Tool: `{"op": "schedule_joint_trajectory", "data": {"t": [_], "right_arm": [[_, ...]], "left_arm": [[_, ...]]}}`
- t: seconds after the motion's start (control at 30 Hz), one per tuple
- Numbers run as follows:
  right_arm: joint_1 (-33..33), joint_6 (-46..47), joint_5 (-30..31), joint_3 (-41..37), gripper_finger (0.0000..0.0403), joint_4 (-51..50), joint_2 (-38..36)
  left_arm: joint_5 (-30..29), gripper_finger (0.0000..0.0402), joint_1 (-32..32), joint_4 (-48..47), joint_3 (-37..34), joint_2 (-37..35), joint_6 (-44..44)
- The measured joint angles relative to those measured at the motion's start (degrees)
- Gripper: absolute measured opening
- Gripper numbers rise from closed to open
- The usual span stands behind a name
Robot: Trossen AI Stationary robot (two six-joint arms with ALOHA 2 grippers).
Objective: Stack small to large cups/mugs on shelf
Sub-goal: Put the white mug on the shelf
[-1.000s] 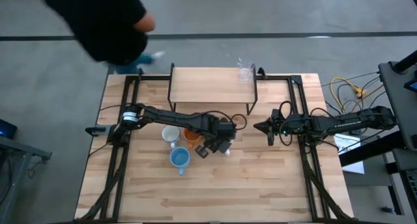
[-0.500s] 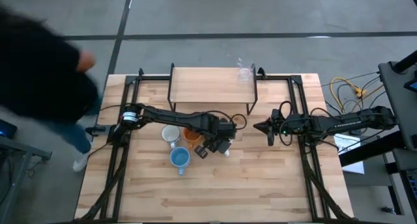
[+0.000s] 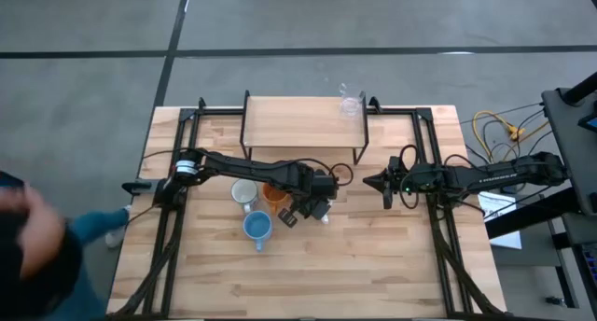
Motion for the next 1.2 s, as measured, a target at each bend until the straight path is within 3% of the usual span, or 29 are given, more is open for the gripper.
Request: {"op": "schedule_joint_trajectory", "data": {"t": [1.2], "right_arm": [[0.0,0.2,0.0,0.0,0.0008,-0.3,0.0]], "left_arm": [[-1.2,0.0000,0.0,-1.8,0.6,-0.2,-0.5]]}}
